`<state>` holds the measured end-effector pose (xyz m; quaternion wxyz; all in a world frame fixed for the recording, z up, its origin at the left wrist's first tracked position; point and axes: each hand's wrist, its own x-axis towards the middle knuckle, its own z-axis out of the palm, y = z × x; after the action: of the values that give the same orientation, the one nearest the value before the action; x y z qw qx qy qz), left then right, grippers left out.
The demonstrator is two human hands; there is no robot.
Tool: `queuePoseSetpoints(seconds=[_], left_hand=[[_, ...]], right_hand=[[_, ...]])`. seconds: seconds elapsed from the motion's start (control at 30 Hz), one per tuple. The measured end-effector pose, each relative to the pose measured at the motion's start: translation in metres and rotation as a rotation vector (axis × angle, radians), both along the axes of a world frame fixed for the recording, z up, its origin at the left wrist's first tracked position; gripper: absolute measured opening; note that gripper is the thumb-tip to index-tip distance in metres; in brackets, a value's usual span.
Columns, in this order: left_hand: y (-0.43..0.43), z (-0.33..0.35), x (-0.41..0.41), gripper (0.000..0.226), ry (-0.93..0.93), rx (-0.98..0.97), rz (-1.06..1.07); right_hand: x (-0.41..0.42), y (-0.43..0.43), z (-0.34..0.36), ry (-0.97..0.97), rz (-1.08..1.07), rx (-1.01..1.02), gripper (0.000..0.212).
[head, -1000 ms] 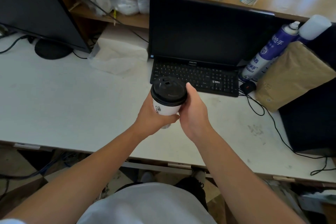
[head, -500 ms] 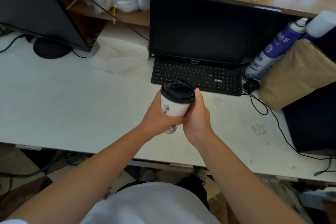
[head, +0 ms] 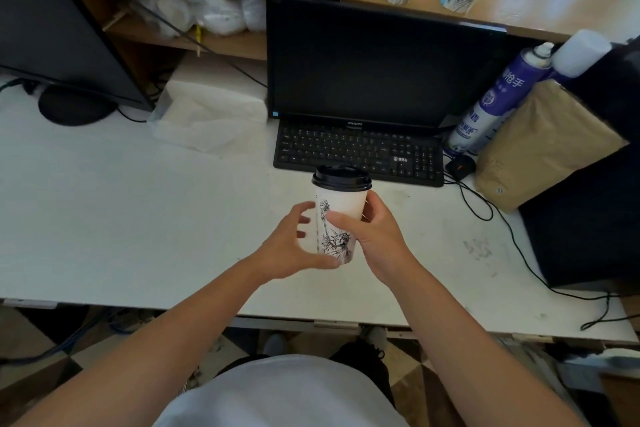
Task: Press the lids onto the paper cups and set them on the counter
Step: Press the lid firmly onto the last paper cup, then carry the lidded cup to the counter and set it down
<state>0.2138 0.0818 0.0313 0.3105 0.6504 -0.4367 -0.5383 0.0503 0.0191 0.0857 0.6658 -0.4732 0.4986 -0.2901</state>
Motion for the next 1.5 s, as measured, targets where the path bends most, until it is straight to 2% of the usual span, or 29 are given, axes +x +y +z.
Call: queuePoseSetpoints(seconds=[0.13,0.2,0.27,0.37,0.57,0.67,0.73,0.87,0.97,1.13,1.23,1.37,1.5], left_hand=[[0.016,-0.042,0.011,0.116,-0.455,0.084,-0.143],[0.023,-0.063,0.015,0.112,-0.731,0.089,-0.113],[0.029,-0.081,0.021,0.108,-0.885,0.11,-0.063],[0.04,-0.105,0.029,0.105,-1.008,0.146,-0.071],[0.045,-0.127,0.03,0.104,-1.018,0.271,-0.117],[0.046,-0.128,0.031,0.104,-1.005,0.271,-0.119],[0.046,-0.129,0.032,0.104,-1.002,0.278,-0.116],[0.046,-0.128,0.032,0.104,-0.986,0.282,-0.12],[0.047,-0.127,0.033,0.104,-0.973,0.278,-0.114],[0.047,-0.126,0.035,0.105,-0.951,0.285,-0.133],[0.047,-0.125,0.035,0.104,-0.941,0.292,-0.139],[0.046,-0.124,0.035,0.103,-0.925,0.293,-0.146],[0.046,-0.123,0.035,0.103,-0.93,0.304,-0.156]], right_hand=[[-0.01,-0.005,-0.003,0.052,-0.025,0.011,0.058],[-0.014,-0.006,-0.007,0.047,-0.05,0.024,0.059],[-0.017,-0.005,-0.009,0.068,-0.054,0.018,0.063],[-0.022,-0.004,-0.004,0.156,-0.007,-0.021,0.067],[-0.024,-0.012,0.012,0.363,0.109,-0.203,0.075],[-0.02,-0.023,0.028,0.561,0.225,-0.392,0.087],[-0.015,-0.033,0.041,0.679,0.285,-0.594,0.091],[-0.005,-0.053,0.078,1.006,0.342,-1.186,0.083],[0.006,-0.063,0.11,1.257,0.413,-1.443,0.083],[0.028,-0.054,0.142,1.591,0.636,-1.536,0.09],[0.041,-0.039,0.142,1.798,0.805,-1.559,0.085],[0.052,-0.023,0.12,1.877,1.01,-1.578,0.066],[0.058,-0.011,0.095,1.933,1.166,-1.631,0.06]])
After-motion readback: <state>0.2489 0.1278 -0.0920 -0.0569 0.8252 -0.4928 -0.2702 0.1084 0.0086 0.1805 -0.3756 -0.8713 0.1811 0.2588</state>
